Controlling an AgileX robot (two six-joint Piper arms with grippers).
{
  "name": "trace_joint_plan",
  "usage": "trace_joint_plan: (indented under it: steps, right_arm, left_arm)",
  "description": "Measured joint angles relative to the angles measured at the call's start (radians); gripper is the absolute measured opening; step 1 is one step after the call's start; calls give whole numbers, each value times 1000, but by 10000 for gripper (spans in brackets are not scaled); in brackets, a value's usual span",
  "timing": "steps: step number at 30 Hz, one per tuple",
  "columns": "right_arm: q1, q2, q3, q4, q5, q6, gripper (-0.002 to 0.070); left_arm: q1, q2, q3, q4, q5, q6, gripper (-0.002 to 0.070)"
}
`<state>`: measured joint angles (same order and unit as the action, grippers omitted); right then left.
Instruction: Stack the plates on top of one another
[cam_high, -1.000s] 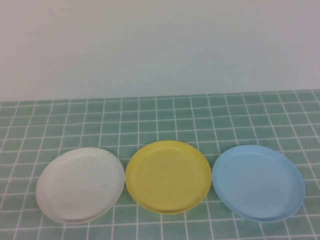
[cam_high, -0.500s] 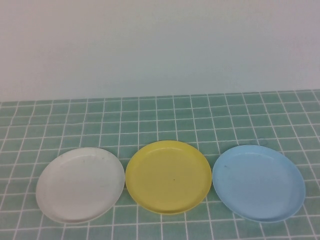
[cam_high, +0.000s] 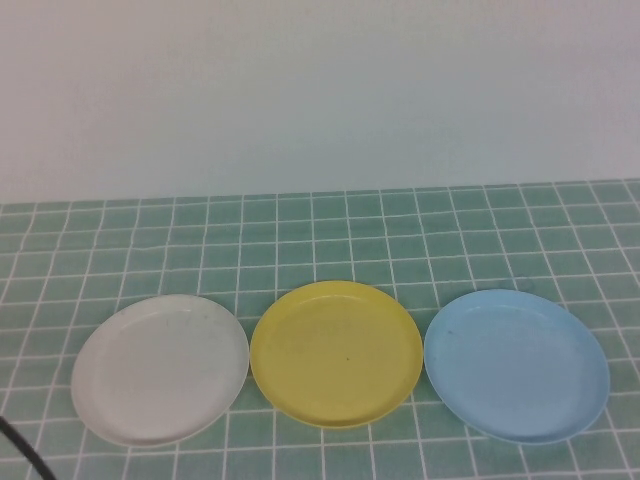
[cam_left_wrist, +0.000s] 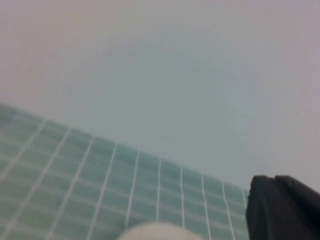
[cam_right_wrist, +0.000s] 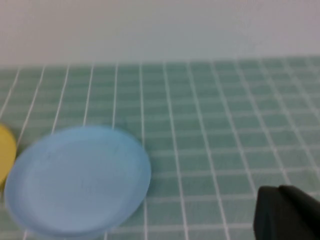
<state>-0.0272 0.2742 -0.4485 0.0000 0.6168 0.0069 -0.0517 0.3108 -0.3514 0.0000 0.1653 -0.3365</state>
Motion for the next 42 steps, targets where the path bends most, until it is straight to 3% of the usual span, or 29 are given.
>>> trace_joint_plan:
  steps: [10,18,24,29,35,42]
  right_arm:
    - [0,266,-99,219,157,-279,-2]
    - [0,329,-100,251,51,-350,-2]
    - [0,372,-103,257,61,-354,-2]
    - [0,425,-103,257,140,-364,-2]
    - [0,438,-103,320,166,-408,-2]
    - [0,438,-103,386,180,-447,-2]
  left_arm:
    - [0,403,-212,-63,420,124,0]
    - [0,793,-397,-63,514,176,0]
    - [0,989,-557,-98,528,358,6]
    - [0,1098,-672,-87,584,474,108]
    - [0,1230,-735,-62,627,468,342]
    - [0,1336,-742,0,611,363,316]
